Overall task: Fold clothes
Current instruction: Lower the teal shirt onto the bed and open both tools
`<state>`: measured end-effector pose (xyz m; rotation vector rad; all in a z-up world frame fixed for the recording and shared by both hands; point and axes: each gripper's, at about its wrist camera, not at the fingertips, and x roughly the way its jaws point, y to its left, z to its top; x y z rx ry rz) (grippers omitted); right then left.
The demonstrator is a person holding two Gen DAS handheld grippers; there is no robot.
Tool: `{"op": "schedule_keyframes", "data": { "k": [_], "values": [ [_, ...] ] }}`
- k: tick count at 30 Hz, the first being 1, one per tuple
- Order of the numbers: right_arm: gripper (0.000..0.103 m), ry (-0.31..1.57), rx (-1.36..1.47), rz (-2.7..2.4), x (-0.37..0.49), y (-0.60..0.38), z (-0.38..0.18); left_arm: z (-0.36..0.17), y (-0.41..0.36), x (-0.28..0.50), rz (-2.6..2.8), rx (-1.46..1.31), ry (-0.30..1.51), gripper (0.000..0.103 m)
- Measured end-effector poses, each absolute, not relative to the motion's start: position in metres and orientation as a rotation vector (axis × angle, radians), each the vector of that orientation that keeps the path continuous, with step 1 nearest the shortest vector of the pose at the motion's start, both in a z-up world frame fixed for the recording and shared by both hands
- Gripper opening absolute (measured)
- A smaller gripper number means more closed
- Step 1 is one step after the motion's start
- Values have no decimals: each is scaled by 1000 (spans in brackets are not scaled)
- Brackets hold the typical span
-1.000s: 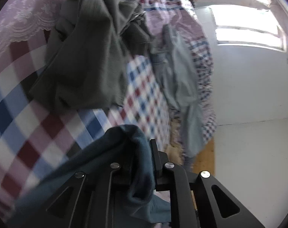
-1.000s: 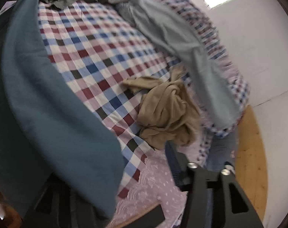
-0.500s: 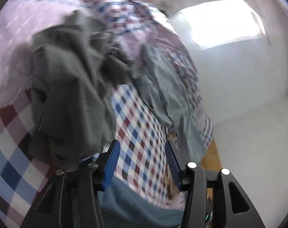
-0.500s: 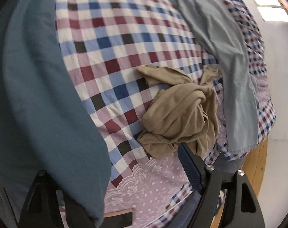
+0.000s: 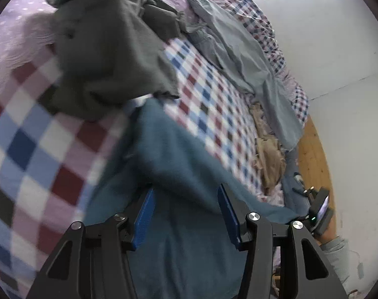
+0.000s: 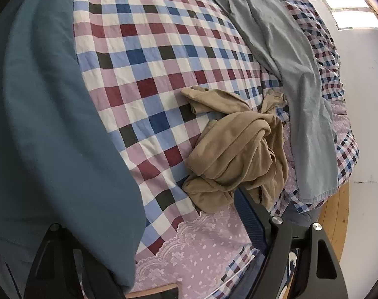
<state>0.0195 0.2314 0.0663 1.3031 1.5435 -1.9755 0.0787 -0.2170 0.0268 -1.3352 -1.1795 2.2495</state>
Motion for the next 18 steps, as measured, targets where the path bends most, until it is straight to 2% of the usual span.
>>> {"op": "schedule_keyframes", "data": {
  "k": [1, 2, 3, 7, 10, 11, 12, 14, 18],
  "values": [
    [83, 1543, 1299, -1978, 20, 232, 66, 27, -216, 71, 2230, -1314, -1208, 49],
    [83, 1543, 1295, -1980, 20, 232, 65, 27, -216, 61, 2214, -1304, -1240, 33],
    [83, 1542, 1292, -1982, 20, 232, 65, 26, -216, 51, 2199, -1295, -1271, 5],
    [83, 1528, 1283, -1978, 21, 235, 66, 31, -224, 12, 2194, -1212, -1392, 2],
    [83, 1498, 1296, -1982, 19, 238, 66, 29, -237, 4, 2154, -1059, -1606, 4],
    [83, 1487, 1301, -1985, 18, 239, 66, 27, -238, 7, 2159, -1038, -1640, 16],
    [83, 1476, 1307, -1988, 17, 240, 66, 26, -236, 12, 2183, -1041, -1630, 48],
    [84, 1453, 1319, -1993, 15, 241, 66, 23, -230, 23, 2222, -1050, -1597, 79],
    [84, 1425, 1346, -1990, 12, 242, 64, 20, -215, 42, 2210, -1071, -1550, 79]
  ]
}}
